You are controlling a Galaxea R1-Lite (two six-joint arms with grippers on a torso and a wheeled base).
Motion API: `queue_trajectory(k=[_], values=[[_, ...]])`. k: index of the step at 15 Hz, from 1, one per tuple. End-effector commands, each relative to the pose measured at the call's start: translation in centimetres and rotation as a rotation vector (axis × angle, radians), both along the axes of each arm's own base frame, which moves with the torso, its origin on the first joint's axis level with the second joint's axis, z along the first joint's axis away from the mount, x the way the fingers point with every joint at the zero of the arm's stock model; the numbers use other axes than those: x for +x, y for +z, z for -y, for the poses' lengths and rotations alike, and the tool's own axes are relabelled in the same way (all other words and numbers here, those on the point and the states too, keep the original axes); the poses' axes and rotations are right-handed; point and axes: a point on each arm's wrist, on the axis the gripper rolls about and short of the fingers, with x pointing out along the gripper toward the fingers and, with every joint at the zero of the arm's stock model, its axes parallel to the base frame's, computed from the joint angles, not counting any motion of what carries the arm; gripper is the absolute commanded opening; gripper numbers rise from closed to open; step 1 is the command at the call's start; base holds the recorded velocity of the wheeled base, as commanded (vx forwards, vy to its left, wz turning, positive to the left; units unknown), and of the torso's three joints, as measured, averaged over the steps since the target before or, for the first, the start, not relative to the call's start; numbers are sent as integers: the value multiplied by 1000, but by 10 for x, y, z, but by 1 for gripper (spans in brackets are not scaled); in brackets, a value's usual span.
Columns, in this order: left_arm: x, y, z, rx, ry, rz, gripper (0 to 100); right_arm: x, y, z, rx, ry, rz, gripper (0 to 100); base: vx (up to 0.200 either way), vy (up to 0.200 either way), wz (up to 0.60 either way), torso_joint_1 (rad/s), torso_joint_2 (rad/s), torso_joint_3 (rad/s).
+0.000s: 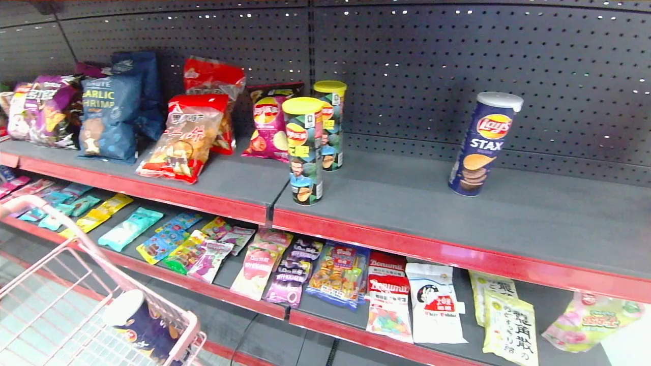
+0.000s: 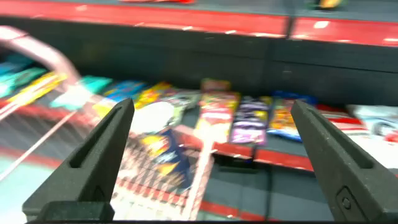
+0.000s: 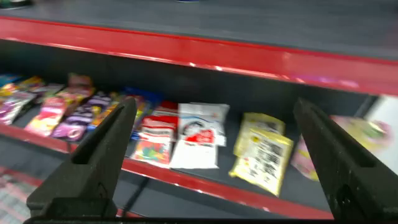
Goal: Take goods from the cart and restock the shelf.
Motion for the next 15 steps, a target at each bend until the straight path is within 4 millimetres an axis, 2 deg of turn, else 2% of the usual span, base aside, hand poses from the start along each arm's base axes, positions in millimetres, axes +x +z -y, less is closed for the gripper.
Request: queue_trajectory(k=[1,9,15], values=[[0,0,0,0,0,-1,100,0,0,0,0,1,-1,100,0,0,600,2,7,7],[0,0,0,0,0,-1,100,0,0,0,-2,1,-1,100,0,0,600,3,2,2],[0,0,0,0,0,-1,100,0,0,0,0,3,-1,100,0,0,0,-15,40,22]])
